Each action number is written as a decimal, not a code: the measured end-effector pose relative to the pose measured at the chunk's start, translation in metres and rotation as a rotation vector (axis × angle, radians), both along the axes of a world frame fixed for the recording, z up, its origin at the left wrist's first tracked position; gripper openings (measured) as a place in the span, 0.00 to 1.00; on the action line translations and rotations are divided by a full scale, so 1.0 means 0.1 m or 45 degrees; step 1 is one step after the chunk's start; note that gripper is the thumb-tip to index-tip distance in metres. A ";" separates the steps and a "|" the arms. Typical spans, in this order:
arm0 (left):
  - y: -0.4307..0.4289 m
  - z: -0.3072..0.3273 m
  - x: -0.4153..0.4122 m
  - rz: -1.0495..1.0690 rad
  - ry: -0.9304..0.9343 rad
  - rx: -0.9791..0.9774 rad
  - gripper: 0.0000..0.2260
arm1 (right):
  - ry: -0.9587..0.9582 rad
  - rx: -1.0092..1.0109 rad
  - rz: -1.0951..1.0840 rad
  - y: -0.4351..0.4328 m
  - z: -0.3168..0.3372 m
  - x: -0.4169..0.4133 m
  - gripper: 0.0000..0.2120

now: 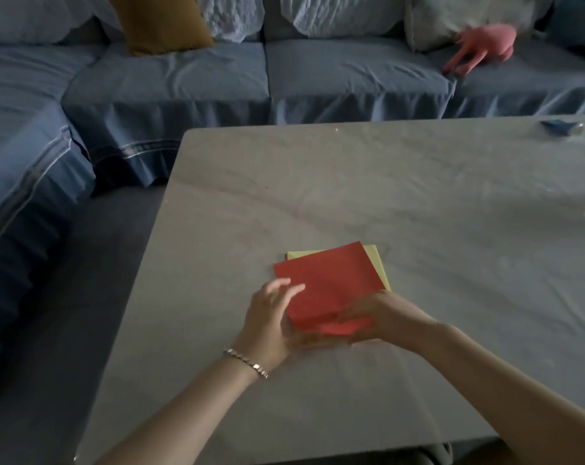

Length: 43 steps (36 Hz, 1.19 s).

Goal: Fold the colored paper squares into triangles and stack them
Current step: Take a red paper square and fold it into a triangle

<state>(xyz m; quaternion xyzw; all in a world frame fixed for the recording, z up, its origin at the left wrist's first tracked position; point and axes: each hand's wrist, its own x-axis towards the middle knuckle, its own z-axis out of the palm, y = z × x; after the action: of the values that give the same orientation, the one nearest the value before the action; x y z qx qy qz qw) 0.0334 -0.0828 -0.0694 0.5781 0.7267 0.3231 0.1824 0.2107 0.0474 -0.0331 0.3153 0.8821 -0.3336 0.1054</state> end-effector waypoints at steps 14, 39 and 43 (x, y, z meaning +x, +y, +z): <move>0.12 0.09 0.18 0.121 -0.280 0.084 0.14 | 0.355 -0.063 -0.513 -0.13 0.05 0.07 0.10; 0.02 0.10 0.08 0.063 -0.522 -0.031 0.07 | 0.610 -0.430 -0.754 -0.07 0.00 0.14 0.09; 0.03 0.10 0.05 0.003 -0.457 -0.045 0.06 | 0.516 -0.376 -0.642 -0.09 -0.01 0.15 0.10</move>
<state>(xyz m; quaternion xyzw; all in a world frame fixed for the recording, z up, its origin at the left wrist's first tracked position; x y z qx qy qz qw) 0.0379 -0.0799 -0.0598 0.5068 0.6888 0.4086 0.3189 0.2253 0.0385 -0.0340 0.4321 0.7218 -0.5288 -0.1130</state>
